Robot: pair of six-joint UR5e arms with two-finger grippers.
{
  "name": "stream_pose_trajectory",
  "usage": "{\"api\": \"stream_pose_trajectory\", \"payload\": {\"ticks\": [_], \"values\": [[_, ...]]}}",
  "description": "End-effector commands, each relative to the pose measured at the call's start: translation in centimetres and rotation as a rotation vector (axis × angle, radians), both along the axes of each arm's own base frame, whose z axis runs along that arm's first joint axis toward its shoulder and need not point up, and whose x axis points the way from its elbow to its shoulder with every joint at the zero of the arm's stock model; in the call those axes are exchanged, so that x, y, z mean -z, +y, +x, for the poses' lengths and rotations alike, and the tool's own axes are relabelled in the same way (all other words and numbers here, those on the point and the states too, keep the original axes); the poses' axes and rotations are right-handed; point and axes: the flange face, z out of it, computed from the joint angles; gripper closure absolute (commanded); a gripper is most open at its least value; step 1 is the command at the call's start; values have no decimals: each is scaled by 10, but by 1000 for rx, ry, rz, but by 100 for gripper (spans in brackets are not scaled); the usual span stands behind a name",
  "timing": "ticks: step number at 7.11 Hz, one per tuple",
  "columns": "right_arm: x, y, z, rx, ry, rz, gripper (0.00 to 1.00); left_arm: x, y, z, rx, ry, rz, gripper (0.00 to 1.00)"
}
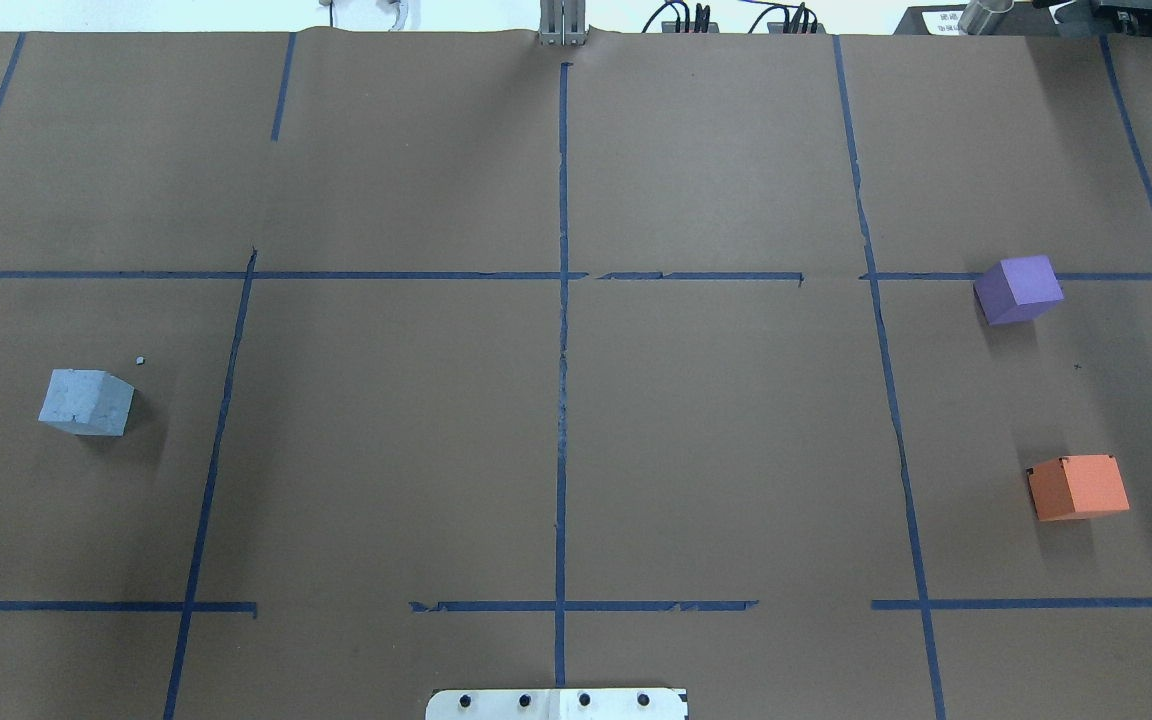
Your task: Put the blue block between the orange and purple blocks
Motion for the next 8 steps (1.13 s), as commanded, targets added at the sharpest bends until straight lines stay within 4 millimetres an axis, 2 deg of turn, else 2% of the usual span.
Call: {"api": "stream_pose_trajectory", "payload": {"ticks": [1,5,6,7,8], "values": [[0,0,0,0,0,-1,0,4,-1,1,4,9,4,0],[0,0,0,0,-1,1,0,8,-1,1,-3,11,54,0],[0,0,0,1,-1,2,0,9,1,0,-2,13,80,0],[0,0,0,1,-2,2,0,2,12,0,-3,13,97,0],[2,0,0,1,-2,5,0,4,11,0,-2,15,148,0]]}}
